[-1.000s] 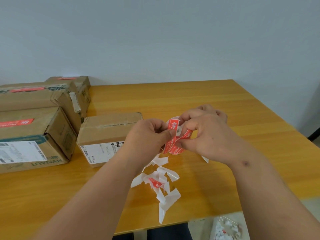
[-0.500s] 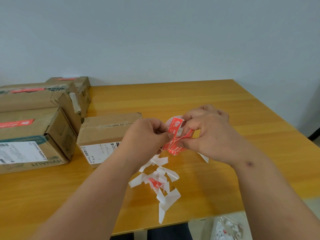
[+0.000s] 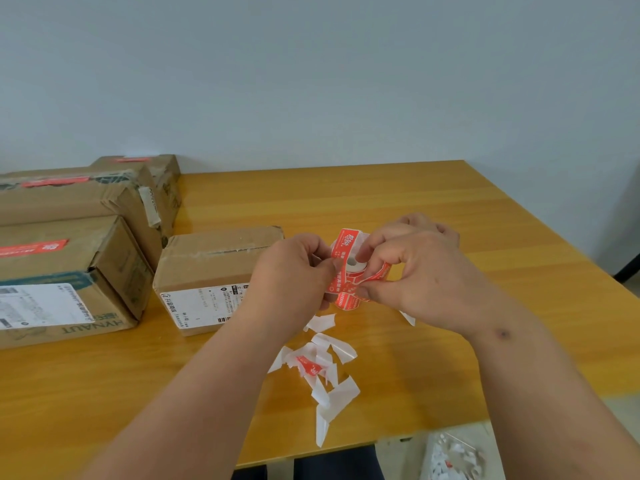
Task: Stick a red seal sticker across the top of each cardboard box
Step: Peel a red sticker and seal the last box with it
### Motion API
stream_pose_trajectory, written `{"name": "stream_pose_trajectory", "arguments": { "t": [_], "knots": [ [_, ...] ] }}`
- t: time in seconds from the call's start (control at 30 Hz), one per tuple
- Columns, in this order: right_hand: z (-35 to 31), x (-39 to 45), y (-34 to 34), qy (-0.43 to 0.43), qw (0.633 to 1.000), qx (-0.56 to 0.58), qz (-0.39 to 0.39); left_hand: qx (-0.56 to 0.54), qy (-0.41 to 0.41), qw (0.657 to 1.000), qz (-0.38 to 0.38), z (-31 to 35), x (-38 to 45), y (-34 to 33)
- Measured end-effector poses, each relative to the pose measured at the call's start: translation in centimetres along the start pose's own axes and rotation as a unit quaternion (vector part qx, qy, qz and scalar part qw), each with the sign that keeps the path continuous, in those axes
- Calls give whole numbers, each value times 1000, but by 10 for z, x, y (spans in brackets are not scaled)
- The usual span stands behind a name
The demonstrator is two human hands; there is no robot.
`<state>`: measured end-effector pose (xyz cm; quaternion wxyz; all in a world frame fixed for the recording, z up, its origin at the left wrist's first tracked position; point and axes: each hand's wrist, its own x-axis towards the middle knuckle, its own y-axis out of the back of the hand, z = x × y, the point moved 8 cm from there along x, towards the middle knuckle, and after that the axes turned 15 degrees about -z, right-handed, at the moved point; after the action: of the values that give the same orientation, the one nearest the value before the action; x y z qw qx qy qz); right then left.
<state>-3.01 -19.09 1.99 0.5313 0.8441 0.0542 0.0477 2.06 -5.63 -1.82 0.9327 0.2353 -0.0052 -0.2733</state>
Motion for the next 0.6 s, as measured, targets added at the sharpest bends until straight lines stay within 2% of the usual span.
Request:
{"name": "stream_pose_trajectory", "arguments": {
  "t": [0.23,0.6],
  "knots": [
    [1,-2,0,-2,1000,-4,7,-30,-6,999,14,1,-1,-1],
    [0,-6,2,-17,1000,5,-2,-20,-1,999,38,2,-2,3]
  ]
}}
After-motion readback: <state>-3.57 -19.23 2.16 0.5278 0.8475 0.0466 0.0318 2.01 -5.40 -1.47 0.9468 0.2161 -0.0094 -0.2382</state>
